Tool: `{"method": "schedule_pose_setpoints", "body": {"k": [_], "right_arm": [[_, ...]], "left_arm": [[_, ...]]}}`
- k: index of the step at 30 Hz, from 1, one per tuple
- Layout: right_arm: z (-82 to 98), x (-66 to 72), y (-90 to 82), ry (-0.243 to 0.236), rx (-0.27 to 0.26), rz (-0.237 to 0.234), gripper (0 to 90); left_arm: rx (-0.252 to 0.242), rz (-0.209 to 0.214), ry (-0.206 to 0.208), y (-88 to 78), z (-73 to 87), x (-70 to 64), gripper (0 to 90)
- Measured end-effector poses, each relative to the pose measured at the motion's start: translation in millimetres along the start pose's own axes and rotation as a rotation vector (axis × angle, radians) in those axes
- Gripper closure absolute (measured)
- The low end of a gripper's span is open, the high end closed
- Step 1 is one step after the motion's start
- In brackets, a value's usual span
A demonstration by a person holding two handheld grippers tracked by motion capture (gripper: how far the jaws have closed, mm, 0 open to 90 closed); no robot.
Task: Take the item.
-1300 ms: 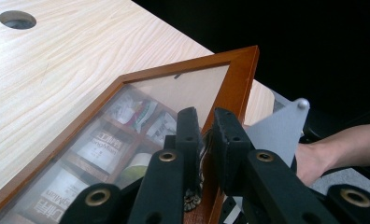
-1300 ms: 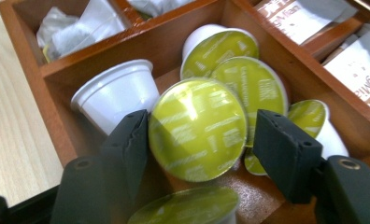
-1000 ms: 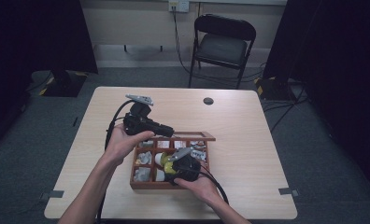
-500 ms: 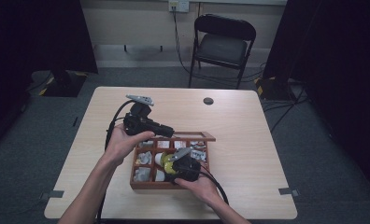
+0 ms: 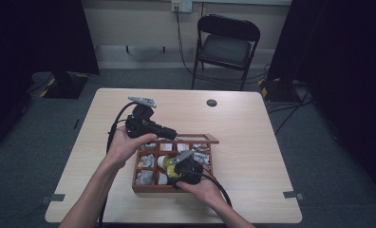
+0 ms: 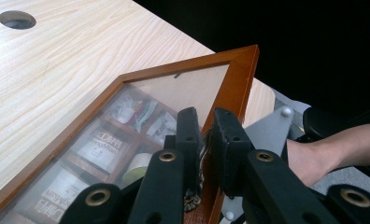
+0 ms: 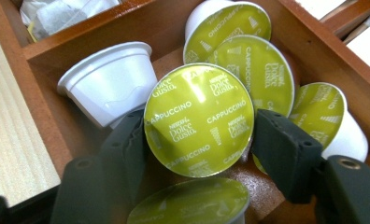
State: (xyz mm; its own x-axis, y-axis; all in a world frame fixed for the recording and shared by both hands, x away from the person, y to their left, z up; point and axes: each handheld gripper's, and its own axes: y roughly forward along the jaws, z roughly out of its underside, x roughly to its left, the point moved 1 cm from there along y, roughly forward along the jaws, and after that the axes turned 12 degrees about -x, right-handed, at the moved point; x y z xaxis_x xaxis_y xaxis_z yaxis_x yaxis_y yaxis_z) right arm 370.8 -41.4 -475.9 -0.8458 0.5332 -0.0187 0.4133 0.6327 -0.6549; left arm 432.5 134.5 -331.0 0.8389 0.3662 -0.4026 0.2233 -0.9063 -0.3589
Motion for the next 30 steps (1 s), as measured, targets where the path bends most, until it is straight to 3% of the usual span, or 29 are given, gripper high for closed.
{"method": "schedule_pose_setpoints", "body": {"k": [8,10,16,30], "right_arm": [[0.9,-1.4,0.1,0.033,0.012,-0.015,38.8],[1.2,-1.4,-0.1,0.015,-0.004,-0.014,38.8],[1.8,-2.1,-4.3,0.021,-0.040,-0.006,38.8],[1.0,-4.8,-25.4,0.080,-0.154,-0.006,38.9]], "left_arm": [[0.002,0.000,0.002,0.5,0.0,-0.3,81.4],[0.002,-0.001,0.003,0.5,0.0,-0.4,81.4],[0.001,-0.001,0.003,0.3,0.1,-0.4,81.4],[0.000,-0.002,0.001,0.1,0.0,-0.4,81.4]]}}
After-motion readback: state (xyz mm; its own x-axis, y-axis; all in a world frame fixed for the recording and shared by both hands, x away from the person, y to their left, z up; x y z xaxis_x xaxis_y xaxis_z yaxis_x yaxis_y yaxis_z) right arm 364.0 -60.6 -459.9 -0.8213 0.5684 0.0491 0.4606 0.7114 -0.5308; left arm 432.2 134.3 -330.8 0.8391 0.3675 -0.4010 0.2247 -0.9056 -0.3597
